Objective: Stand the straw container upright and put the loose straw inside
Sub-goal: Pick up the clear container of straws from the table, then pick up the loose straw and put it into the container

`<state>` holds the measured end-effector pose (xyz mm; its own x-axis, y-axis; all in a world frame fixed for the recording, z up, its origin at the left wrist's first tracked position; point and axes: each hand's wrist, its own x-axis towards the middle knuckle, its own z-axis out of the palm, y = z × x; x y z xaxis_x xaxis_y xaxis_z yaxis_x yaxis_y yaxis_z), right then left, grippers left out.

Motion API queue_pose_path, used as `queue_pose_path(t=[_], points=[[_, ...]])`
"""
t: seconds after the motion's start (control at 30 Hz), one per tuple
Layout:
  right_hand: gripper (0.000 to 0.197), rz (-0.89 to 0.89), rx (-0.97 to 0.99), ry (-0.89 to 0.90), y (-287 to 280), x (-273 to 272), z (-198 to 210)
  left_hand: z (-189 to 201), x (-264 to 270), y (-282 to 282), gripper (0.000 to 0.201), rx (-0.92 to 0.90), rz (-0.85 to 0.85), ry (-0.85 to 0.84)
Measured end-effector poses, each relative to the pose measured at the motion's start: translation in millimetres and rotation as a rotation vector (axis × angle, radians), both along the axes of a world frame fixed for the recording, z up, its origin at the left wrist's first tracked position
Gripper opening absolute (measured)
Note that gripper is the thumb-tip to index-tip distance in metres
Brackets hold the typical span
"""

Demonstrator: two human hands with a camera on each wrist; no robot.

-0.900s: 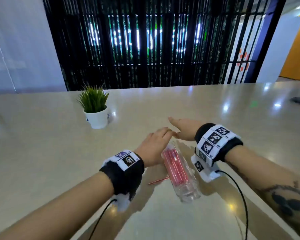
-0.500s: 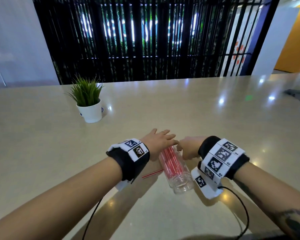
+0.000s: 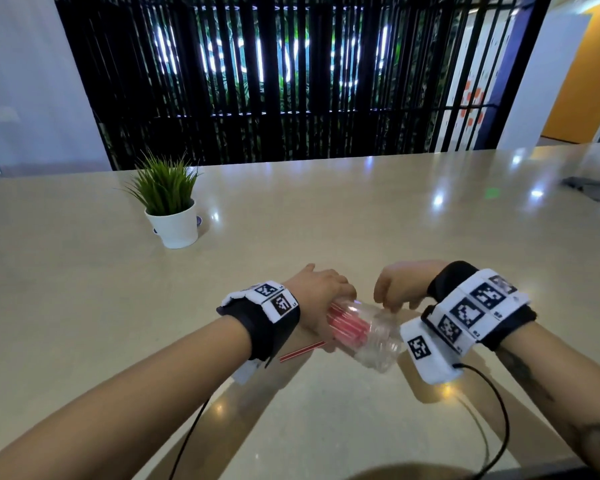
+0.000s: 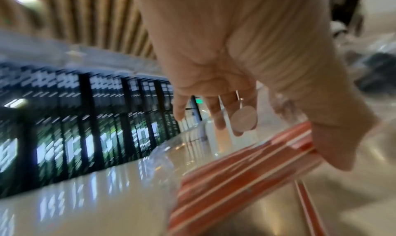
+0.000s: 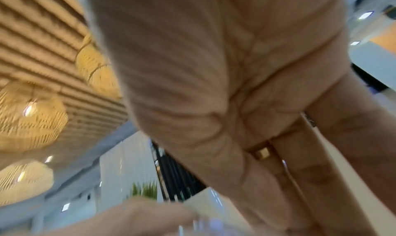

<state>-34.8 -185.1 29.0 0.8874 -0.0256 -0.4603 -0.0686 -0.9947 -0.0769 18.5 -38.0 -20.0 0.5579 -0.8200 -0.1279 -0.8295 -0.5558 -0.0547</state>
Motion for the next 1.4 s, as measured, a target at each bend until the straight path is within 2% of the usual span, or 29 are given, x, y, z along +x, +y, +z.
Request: queue_pose_path(t=[0.13,0.3,0.37,0.43,0.53,0.6,0.7,0.87,0.93,1.03,1.13,1.2,1.27,1.37,1.4], points=[[0.031,-0.123,0.331,-0.091,-22,7,19,12,12,15,0.071,-0.319,0.153,0.246],[0.025,-0.130,0.505,-0.094,-20,15,26,17,17,32,0.066,-0.648,0.255,0.414],[0.035,-0.096,0.563,-0.083,-10,16,21,18,17,37,0.063,-0.766,0.311,0.463],[0.060,-0.036,0.672,-0.121,-1,18,14,20,16,41,0.066,-0.874,0.345,0.492],[0.078,-0.007,0.907,-0.286,16,23,4,24,13,44,0.058,-0.997,0.389,0.501],[0.079,-0.029,1.042,-0.372,25,29,-2,26,11,45,0.060,-1.054,0.414,0.505],[0.080,-0.021,1.157,-0.395,36,32,-4,26,7,47,0.084,-1.076,0.433,0.582],[0.085,0.035,1.160,-0.352,48,37,-11,18,6,55,0.076,-1.088,0.464,0.754],[0.078,0.043,1.186,-0.337,50,40,-14,15,6,59,0.078,-1.129,0.475,0.812],[0.057,0.051,1.217,-0.334,53,42,-15,13,7,62,0.076,-1.209,0.467,0.890],[0.043,0.004,1.232,-0.420,56,44,-16,13,8,65,0.093,-1.229,0.427,0.879],[0.045,-0.032,1.252,-0.459,57,48,-17,14,8,68,0.097,-1.221,0.400,0.839],[0.048,-0.035,1.257,-0.434,57,48,-15,13,9,69,0.090,-1.223,0.398,0.816],[0.071,-0.057,1.248,-0.337,53,47,-12,13,6,71,0.081,-1.250,0.418,0.791],[0.071,-0.098,1.229,-0.319,50,46,-12,12,7,72,0.082,-1.265,0.433,0.780]])
